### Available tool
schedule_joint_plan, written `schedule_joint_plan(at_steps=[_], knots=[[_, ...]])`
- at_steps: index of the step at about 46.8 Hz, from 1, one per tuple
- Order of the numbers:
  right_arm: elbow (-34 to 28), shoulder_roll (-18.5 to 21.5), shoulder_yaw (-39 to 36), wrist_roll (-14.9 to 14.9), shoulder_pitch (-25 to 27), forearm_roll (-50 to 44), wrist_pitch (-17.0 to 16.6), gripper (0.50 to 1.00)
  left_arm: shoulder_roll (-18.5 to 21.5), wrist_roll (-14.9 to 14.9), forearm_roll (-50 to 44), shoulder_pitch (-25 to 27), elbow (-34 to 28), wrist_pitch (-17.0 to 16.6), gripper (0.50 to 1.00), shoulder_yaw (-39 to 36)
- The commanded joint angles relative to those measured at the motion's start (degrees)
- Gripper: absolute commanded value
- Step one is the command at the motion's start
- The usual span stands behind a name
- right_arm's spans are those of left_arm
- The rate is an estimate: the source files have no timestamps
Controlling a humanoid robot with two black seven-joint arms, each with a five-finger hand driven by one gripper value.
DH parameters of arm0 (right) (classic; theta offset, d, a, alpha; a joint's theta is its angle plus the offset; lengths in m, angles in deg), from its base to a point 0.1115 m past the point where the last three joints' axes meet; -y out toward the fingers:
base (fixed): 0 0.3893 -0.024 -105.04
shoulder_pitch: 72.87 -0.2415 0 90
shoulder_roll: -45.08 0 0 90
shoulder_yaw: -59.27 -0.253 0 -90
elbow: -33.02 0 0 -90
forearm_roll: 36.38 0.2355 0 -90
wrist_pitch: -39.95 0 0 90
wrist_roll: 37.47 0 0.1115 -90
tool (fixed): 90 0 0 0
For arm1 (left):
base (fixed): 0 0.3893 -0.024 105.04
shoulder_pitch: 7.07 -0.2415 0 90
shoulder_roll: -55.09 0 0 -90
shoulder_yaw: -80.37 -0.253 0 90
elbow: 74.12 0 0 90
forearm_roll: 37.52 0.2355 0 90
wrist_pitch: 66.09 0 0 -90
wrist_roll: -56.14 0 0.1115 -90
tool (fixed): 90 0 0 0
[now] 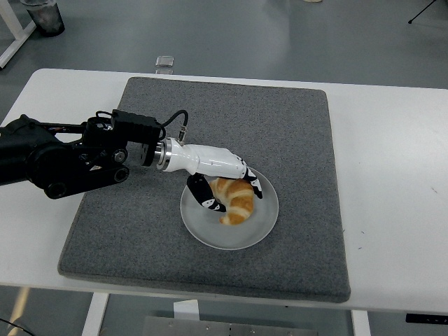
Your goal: Place the bread on the plate
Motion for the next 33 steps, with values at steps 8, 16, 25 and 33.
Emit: schedule_joint_plan(at_steps=[8, 16, 25, 33], knots=[[0.0, 0.0, 0.0, 0.0, 0.0, 0.0, 0.0, 0.952, 0.2, 0.0, -0.8, 0.1, 0.0, -0.1, 0.992, 0.6], [0.0, 0.0, 0.0, 0.0, 0.0, 0.0, 0.0, 0.952, 0.3, 0.0, -5.5, 0.4, -0.2, -0.1, 0.992, 1.8], [0.0, 0.0, 0.0, 0.0, 0.0, 0.0, 0.0, 0.952, 0.7, 0.0, -8.7, 0.3, -0.3, 0.0, 0.994, 4.8], [0.0, 0.0, 0.0, 0.0, 0.0, 0.0, 0.0, 0.952, 0.9, 0.0, -16.7, 0.1, -0.2, -0.1, 0.994, 6.2]])
